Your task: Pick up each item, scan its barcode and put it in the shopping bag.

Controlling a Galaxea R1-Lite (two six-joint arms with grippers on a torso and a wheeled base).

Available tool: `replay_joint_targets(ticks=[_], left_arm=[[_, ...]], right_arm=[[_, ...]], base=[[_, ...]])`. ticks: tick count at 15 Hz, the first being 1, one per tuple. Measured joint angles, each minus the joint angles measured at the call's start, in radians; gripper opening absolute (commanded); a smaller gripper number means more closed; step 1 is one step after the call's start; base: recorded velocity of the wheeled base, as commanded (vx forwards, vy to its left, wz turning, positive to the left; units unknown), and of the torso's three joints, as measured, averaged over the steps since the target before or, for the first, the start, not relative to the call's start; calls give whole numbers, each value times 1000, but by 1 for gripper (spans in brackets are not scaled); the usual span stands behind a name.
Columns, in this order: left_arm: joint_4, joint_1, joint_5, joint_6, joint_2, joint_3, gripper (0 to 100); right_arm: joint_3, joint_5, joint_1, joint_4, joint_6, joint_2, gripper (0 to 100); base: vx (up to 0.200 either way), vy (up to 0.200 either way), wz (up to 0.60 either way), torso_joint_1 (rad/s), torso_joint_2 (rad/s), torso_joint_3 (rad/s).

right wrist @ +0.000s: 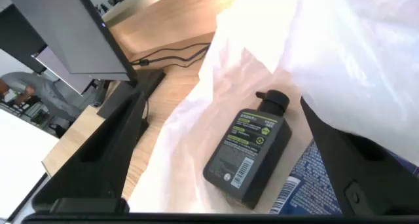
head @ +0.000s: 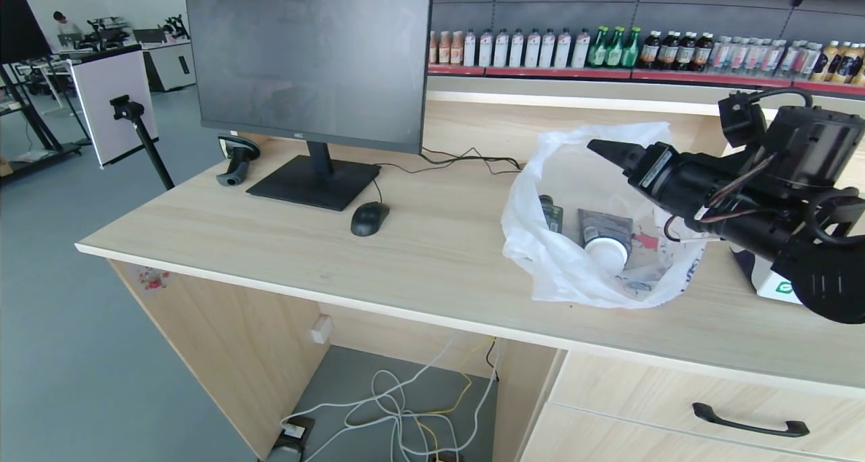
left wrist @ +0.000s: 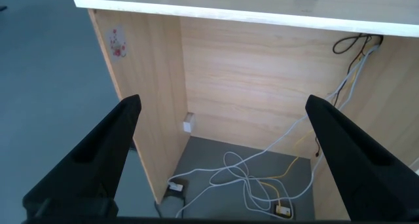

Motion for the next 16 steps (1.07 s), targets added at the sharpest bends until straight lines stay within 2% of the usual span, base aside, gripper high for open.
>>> replay_joint_targets(ticks=[2, 4, 9, 12, 16], left_arm=[[0, 0, 0, -1, 0, 0, 100], [0, 0, 0, -2, 0, 0, 100], [0, 1, 0, -5, 0, 0, 100], [4, 1, 0, -21, 0, 0, 100], [4, 1, 0, -50, 0, 0, 100]], right_arm=[[45, -7, 30, -40, -92, -79, 100], [152, -8, 47, -125, -197, -156, 100], [475, -4, 59, -541, -400, -280, 100], [572, -2, 59, -628, -500, -304, 100], [686, 0, 56, -673, -504, -331, 100]], base=[[0, 0, 0, 0, 0, 0], [0, 0, 0, 0, 0, 0], [0, 0, 0, 0, 0, 0], [0, 0, -600, -1, 1, 1], [0, 0, -600, 4, 2, 2]])
